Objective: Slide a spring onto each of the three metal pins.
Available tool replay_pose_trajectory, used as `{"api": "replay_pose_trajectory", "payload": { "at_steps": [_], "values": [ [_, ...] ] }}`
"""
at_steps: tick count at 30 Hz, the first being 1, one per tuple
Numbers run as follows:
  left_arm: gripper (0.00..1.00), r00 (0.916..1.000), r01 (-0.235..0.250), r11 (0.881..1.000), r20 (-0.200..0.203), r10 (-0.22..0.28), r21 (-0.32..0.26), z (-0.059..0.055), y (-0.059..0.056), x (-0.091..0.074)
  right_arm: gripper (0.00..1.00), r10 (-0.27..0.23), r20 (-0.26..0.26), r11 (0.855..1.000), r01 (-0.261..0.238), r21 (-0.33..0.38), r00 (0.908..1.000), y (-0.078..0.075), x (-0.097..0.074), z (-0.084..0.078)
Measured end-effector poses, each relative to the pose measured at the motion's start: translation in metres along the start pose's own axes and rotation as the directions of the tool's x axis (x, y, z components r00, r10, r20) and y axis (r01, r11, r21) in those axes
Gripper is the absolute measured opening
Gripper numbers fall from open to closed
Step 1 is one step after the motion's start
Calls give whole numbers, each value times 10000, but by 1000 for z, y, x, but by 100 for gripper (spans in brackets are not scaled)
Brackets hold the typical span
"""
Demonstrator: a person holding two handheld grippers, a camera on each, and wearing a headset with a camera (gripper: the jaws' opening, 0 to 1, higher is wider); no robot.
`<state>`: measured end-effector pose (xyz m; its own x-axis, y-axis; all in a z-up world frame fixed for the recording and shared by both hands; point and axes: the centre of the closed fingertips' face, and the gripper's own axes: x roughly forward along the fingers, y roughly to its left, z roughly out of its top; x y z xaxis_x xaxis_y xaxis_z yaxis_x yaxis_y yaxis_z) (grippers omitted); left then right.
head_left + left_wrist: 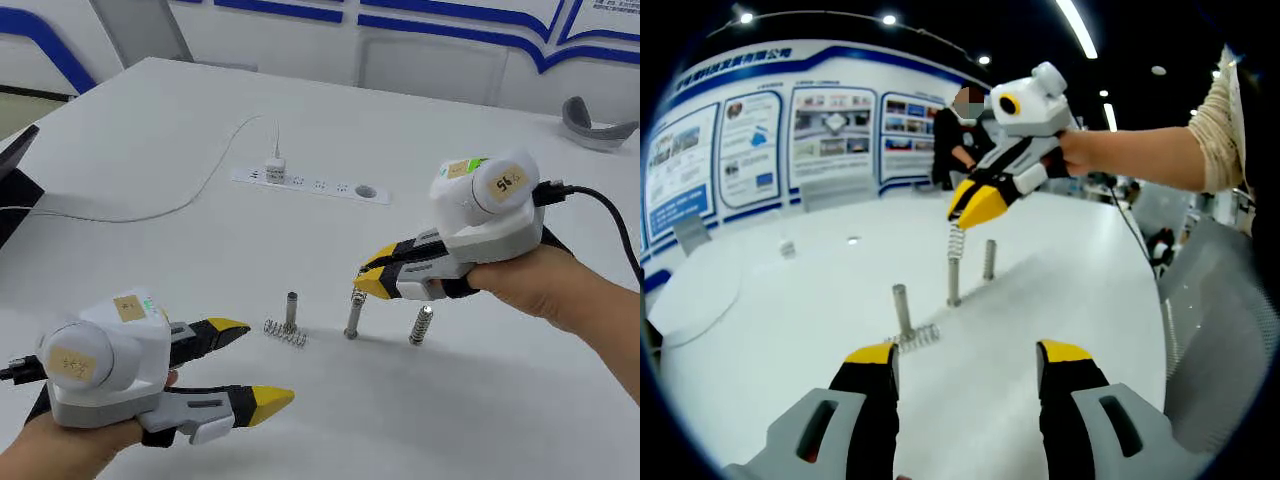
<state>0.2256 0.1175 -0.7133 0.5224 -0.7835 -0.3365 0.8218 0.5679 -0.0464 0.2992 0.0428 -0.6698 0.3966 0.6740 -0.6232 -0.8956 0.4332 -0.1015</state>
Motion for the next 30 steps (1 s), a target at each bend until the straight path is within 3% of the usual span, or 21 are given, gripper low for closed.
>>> {"api": "replay_pose_trajectory", "payload": {
  "at_steps": [30],
  "values": [
    [55,10000,-22,10000,-76,21,-39,-4,1,-1,12,-123,-508,9989,146,452,9986,0,27,-31]
  ]
}}
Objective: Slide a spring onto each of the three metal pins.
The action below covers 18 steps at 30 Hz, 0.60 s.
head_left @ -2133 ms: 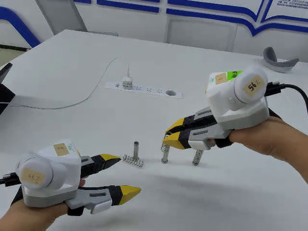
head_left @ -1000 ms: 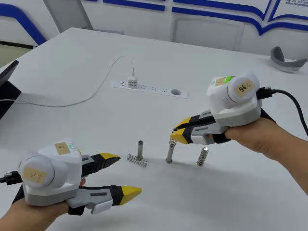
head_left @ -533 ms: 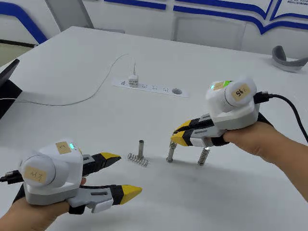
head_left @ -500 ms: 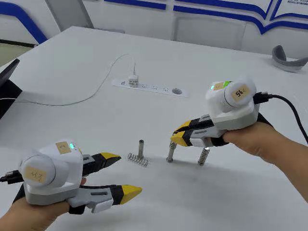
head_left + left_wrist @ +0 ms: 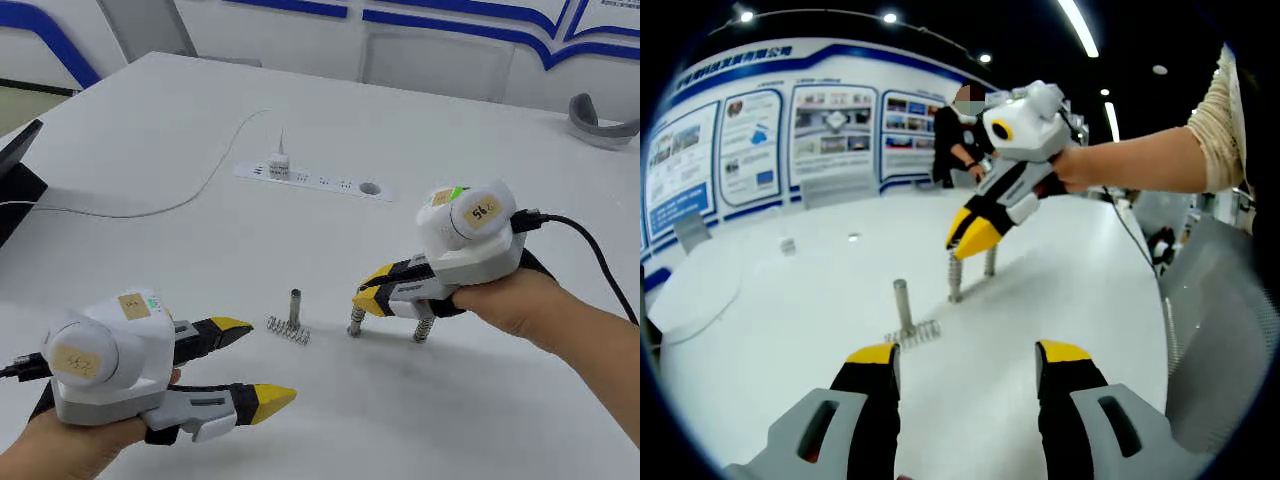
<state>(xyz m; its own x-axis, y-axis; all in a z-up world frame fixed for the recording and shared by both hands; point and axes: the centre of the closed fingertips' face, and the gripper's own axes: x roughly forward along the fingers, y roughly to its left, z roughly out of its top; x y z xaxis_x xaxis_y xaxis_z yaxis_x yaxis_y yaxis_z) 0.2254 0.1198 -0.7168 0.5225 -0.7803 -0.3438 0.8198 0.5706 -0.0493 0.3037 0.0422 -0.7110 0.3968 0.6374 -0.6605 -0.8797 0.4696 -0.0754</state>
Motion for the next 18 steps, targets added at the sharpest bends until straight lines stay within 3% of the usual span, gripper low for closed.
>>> {"api": "replay_pose_trajectory", "payload": {
  "at_steps": [18],
  "values": [
    [55,10000,16,10000,-42,-15,54,-1,0,-1,12,-97,-356,9999,102,127,9993,1,10,-13]
  ]
}}
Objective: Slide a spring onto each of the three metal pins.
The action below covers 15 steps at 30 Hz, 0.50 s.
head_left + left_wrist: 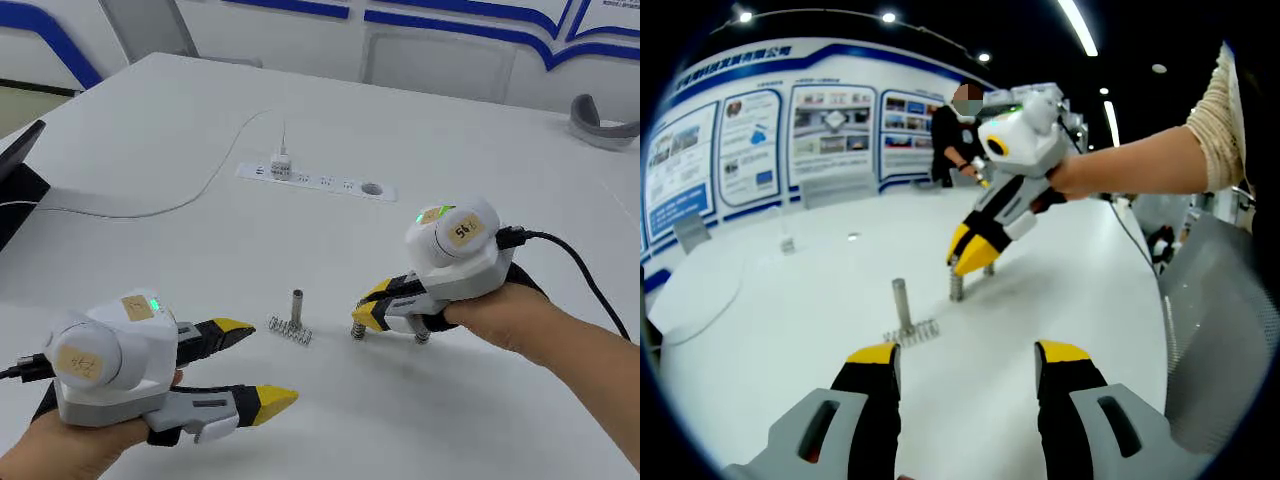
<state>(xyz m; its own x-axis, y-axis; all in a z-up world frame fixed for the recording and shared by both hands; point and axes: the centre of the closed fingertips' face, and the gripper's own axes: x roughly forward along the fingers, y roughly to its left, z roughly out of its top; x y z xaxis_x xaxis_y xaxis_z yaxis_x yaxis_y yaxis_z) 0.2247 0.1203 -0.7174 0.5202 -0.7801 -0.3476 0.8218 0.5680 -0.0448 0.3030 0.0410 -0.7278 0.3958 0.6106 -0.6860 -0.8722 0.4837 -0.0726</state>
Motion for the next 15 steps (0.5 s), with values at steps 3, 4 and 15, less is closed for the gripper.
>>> {"api": "replay_pose_trajectory", "payload": {
  "at_steps": [3,4,15],
  "values": [
    [55,10000,-30,10000,13,30,-19,0,1,-1,12,-14,-19,10000,14,49,10000,-1,0,0],
    [55,10000,-34,10000,7,34,-11,0,1,-1,12,-23,-13,10000,23,54,10000,-1,0,0],
    [55,10000,-5,10000,19,5,-36,-1,2,2,17,18,136,10000,-18,19,9999,1,0,1]
  ]
}}
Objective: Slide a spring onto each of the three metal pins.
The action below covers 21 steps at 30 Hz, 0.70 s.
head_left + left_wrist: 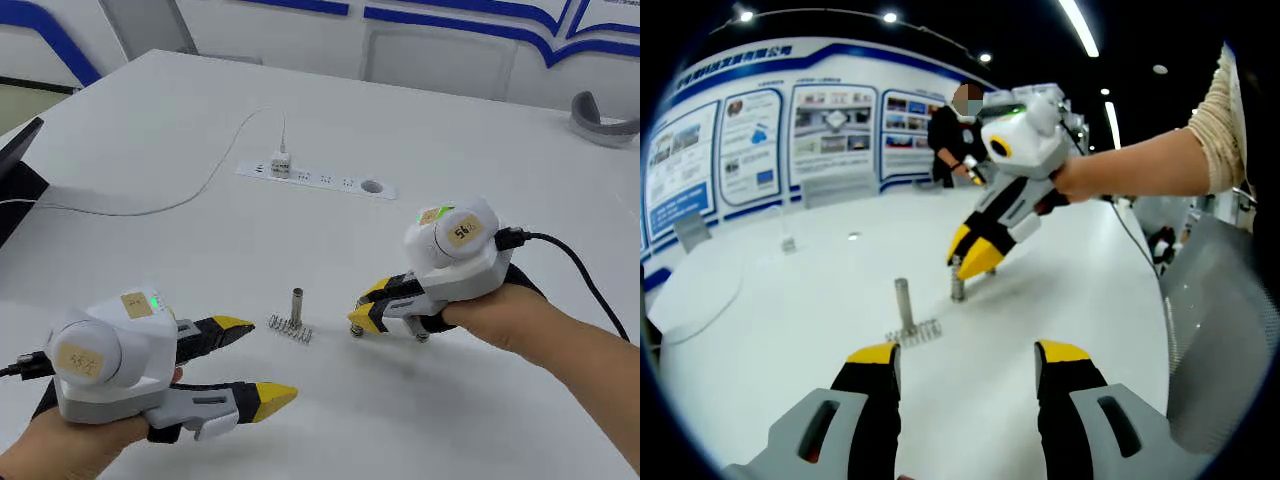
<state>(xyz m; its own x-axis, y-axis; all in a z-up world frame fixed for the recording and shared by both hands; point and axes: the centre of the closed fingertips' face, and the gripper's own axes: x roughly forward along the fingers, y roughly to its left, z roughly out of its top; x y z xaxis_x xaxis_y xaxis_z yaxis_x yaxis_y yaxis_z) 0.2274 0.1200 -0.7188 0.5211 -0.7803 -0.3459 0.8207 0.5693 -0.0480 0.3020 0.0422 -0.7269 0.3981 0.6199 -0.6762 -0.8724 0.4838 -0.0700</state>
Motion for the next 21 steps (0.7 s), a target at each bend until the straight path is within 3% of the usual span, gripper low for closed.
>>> {"api": "replay_pose_trajectory", "payload": {
  "at_steps": [4,12,16,21],
  "values": [
    [55,10000,12,10000,-4,-12,25,0,0,0,18,-127,190,9999,127,-28,9997,-1,-6,5],
    [55,10000,-30,10000,10,30,44,2,0,-1,18,-250,1046,9994,273,-209,9942,4,-20,36],
    [55,10000,-41,10000,-5,41,55,2,0,-1,18,-49,1145,9990,100,-444,9934,17,-15,43],
    [55,10000,-83,9999,-33,83,80,2,1,-3,18,328,1021,9981,-273,-549,9942,33,-1,41]
  ]
}}
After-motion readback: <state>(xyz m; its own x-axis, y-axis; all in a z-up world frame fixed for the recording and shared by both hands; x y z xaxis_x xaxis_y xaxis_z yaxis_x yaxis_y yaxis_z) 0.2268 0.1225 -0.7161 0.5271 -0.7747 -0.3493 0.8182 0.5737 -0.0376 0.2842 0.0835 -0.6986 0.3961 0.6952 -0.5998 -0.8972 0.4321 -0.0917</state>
